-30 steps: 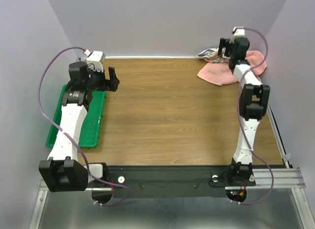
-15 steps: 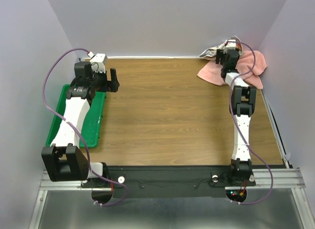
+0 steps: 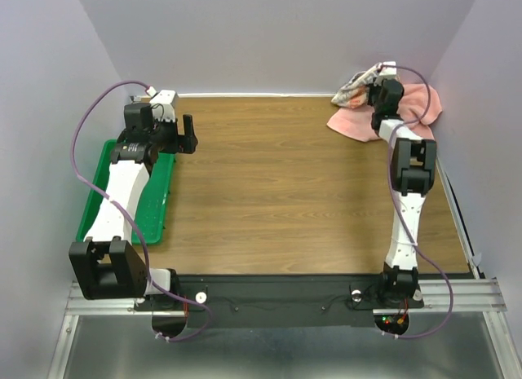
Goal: Roll the towels
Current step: Grab a towel with the right arm, then move the towel to the center of the board
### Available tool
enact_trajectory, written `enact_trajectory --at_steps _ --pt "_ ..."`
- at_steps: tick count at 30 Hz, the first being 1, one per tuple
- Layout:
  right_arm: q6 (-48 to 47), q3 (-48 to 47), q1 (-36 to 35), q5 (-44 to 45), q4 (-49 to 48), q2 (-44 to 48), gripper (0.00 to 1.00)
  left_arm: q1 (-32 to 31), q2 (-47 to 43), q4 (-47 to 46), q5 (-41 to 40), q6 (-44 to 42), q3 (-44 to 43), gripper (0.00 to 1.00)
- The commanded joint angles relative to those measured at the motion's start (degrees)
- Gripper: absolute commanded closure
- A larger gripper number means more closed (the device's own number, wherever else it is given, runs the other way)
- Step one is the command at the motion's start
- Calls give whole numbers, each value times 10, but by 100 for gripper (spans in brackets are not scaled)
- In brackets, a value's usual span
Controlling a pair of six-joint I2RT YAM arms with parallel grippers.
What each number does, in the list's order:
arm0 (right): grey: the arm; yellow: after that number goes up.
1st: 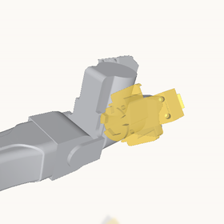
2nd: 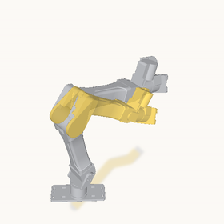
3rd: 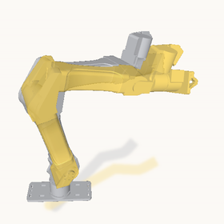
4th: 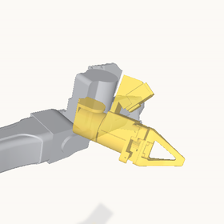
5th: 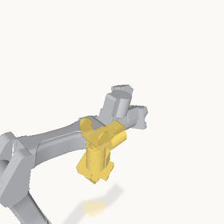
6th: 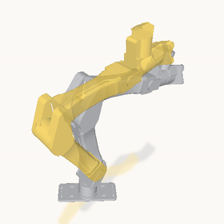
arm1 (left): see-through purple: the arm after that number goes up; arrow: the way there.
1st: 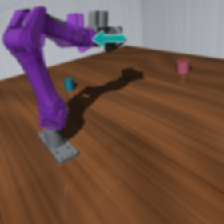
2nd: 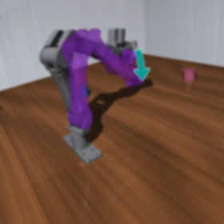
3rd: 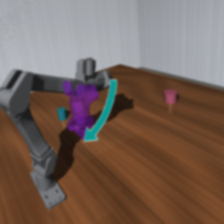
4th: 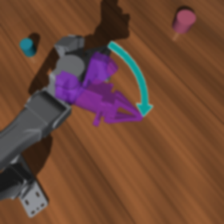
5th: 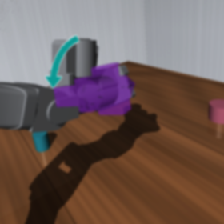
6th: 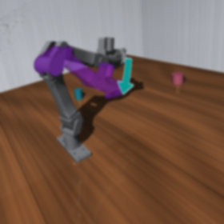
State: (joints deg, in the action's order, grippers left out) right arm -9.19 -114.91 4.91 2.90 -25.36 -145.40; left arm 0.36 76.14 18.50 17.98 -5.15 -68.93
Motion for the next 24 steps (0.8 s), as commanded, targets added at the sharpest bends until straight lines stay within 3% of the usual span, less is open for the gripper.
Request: enact_trajectory --at_steps 1,9,14,19,24 --pt "32 84 3 -123 -27 220 100 -2 -7 -10 32 -6 -30 1" --pt "82 181 1 -316 199 435 99 -1 -31 -15 76 -4 -39 1" --pt "151 280 -5 -409 252 583 100 0 -58 2 98 -34 -40 1" --pt "235 468 -10 -468 284 689 99 -2 -64 45 170 -91 -34 1" --pt "182 650 -11 -473 309 756 99 -70 -50 101 185 -185 -6 2"
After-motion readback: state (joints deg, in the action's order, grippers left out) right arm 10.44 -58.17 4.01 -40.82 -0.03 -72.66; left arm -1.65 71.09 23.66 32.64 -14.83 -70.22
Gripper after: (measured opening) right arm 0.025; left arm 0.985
